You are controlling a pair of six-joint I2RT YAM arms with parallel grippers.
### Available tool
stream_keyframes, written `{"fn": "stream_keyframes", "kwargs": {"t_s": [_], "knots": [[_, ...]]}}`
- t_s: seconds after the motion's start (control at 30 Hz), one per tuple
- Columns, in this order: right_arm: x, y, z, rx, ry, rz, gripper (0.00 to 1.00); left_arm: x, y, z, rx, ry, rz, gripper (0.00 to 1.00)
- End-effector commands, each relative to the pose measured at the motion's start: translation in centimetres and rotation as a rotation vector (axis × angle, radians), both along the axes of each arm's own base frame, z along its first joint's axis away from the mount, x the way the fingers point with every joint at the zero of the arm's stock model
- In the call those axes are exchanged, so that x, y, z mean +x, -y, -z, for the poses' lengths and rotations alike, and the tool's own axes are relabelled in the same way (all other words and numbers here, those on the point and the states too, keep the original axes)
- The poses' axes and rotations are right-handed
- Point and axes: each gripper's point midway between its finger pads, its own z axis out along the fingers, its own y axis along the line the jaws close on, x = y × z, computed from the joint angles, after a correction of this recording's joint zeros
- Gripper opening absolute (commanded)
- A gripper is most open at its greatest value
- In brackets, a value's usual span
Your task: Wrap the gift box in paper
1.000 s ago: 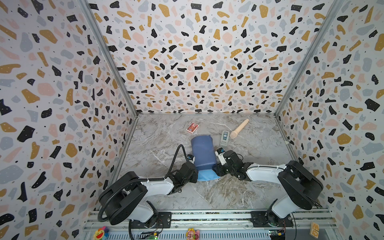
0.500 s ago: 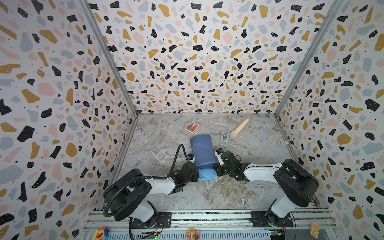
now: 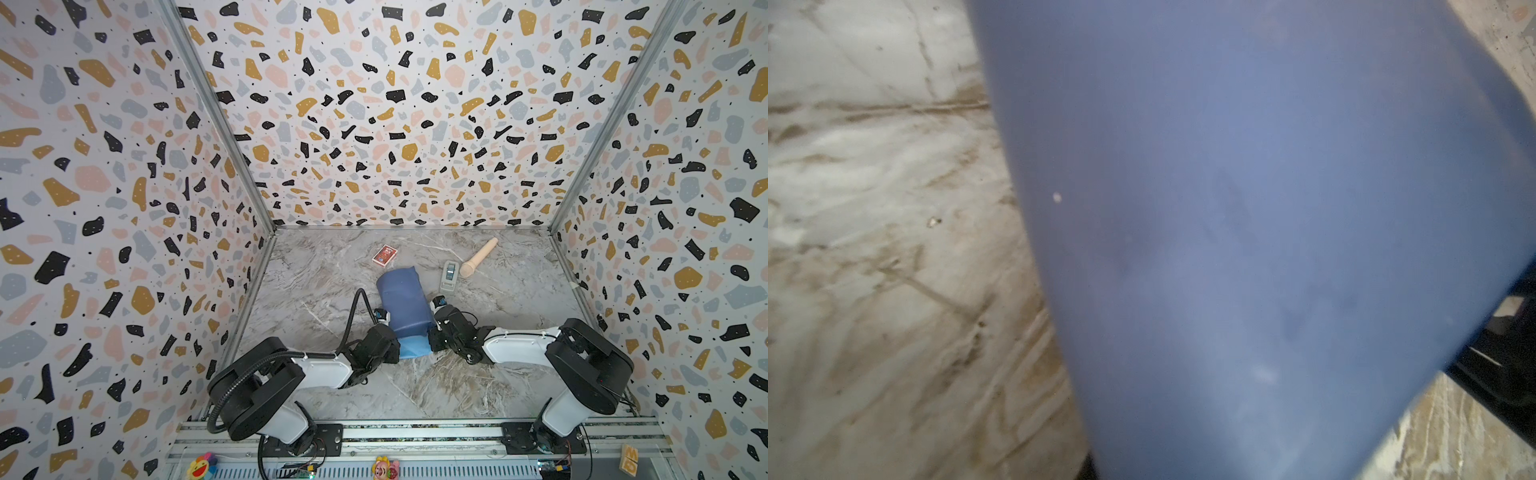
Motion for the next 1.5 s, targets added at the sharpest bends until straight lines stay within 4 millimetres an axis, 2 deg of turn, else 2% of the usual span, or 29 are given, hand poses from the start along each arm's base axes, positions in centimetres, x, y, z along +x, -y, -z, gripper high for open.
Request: {"fn": "stream_keyframes", "kwargs": {"t_s": [0.0,0.17,0.3,0.47,0.8,0.97,1.07,1.17,1.27,1.37,1.47], "knots": [[0.1,0.3,-1.9,0.002,0.035,0.003,0.28,0.5,0.2,-0.5,-0.003,0.016,-0.018,0.14],[-1.6,1.0,-2.1,0.009,0.017,-0.048,0.41,0.5,0.2,-0.5,-0.002,0.017,-0.018,0.12],[-2.5,1.2,-1.7,0.015,-0.003,-0.071,0.42,0.5,0.2,-0.6,-0.002,0.019,-0.017,0.11],[-2.4,0.8,-0.7,0.002,-0.023,-0.087,0.33,0.6,0.2,-0.6,0.001,0.021,-0.016,0.11],[-1.2,-0.1,-0.4,0.010,-0.035,-0.042,0.01,0.7,0.2,-0.6,0.005,0.023,-0.022,0.10],[-1.4,0.2,-0.3,0.004,-0.028,-0.020,0.00,0.7,0.1,-0.5,0.012,0.023,-0.024,0.09],[-2.0,0.4,-0.7,0.017,-0.018,-0.049,0.16,0.7,0.0,-0.5,0.014,0.023,-0.025,0.09],[-2.7,0.4,-1.4,0.029,0.006,-0.108,0.36,0.7,0.0,-0.5,0.014,0.026,-0.024,0.09],[-2.7,0.1,-1.8,0.031,0.031,-0.143,0.50,0.7,0.0,-0.6,0.014,0.028,-0.023,0.09],[-1.9,-0.7,-2.2,0.042,0.053,-0.160,0.59,0.7,0.0,-0.5,0.014,0.028,-0.023,0.10],[-0.8,-1.5,-2.1,0.041,0.070,-0.158,0.62,0.7,0.0,-0.4,0.014,0.024,-0.024,0.11]]}}
